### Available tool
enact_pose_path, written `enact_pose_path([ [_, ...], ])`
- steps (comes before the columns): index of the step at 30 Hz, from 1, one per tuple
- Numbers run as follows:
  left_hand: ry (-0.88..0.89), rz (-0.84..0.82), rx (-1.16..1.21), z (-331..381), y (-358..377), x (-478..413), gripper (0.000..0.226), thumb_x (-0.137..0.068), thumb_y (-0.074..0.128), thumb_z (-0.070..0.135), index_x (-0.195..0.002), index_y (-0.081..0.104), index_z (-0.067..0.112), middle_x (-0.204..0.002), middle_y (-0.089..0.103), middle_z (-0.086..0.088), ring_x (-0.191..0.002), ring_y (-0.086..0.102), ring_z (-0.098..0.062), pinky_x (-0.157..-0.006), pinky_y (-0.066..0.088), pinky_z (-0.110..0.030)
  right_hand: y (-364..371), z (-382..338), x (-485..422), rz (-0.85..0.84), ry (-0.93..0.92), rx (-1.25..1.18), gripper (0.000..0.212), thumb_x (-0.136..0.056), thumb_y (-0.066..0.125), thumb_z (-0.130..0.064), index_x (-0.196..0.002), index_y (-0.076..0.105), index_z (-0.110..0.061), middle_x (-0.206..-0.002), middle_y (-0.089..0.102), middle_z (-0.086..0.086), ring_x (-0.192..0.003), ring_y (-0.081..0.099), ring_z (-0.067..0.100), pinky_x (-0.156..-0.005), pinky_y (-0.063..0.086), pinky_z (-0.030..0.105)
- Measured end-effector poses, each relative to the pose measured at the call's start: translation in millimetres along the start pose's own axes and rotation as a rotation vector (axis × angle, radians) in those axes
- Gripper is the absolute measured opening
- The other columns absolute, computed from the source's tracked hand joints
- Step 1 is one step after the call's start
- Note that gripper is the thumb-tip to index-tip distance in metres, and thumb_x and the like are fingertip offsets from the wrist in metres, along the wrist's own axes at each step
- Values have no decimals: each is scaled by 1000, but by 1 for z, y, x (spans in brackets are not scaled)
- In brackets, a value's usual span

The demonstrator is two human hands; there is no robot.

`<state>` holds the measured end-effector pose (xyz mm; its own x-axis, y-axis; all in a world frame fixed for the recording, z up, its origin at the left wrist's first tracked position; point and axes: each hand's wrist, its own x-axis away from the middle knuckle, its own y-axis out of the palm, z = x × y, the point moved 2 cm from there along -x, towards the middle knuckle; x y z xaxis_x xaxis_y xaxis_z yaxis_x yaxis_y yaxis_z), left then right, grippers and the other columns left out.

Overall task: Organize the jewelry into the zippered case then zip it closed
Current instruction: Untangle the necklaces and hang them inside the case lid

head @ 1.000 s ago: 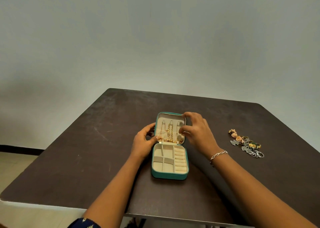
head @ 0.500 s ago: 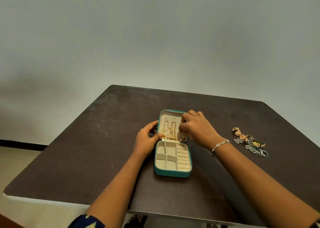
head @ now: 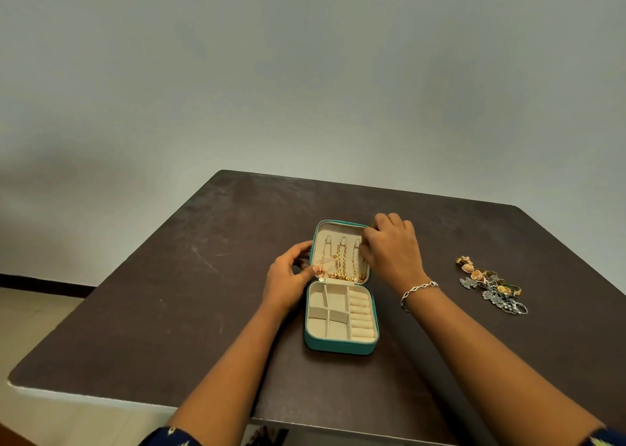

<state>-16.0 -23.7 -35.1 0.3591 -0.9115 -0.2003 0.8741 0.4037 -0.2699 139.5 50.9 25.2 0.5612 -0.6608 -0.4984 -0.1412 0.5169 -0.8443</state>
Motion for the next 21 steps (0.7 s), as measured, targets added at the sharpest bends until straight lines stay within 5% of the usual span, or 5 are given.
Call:
enact_pose_path([
  [5,-8,7,21,1,0,-1,46,-83,62,4,-125,53,22,-99,58,12,-87,53,-3,-73,42,-13,1,-6,-1,45,-60,112,33,-50,88,-27,-62,64,-8,-67,58,6,-61,53,21,-53,42,31],
  [13,-10,8,-2,0,0,-1,46,-84,61,6,-127,52,22,-99,58,10,-88,54,-8,-71,44,-15,-1,0,0,140,-88,130,30,-59,82,-27,-65,60,-8,-70,58,7,-62,53,21,-55,41,29],
  [17,-8,-4,-34,0,1,-1,46,-85,61,9,-128,51,22,-100,58,9,-82,53,-4,-66,41,-14,-9,5,-9,193,13,-39,16,-69,74,-13,-72,60,-6,-74,57,10,-66,53,25,-56,42,33],
  [21,-23,-2,-80,-1,1,-2,44,-87,60,13,-128,50,23,-105,58,7,-80,51,-3,-63,40,-14,-19,11,-23,107,134,-311,14,-88,52,-17,-92,58,-5,-93,52,9,-86,48,23,-75,40,35],
])
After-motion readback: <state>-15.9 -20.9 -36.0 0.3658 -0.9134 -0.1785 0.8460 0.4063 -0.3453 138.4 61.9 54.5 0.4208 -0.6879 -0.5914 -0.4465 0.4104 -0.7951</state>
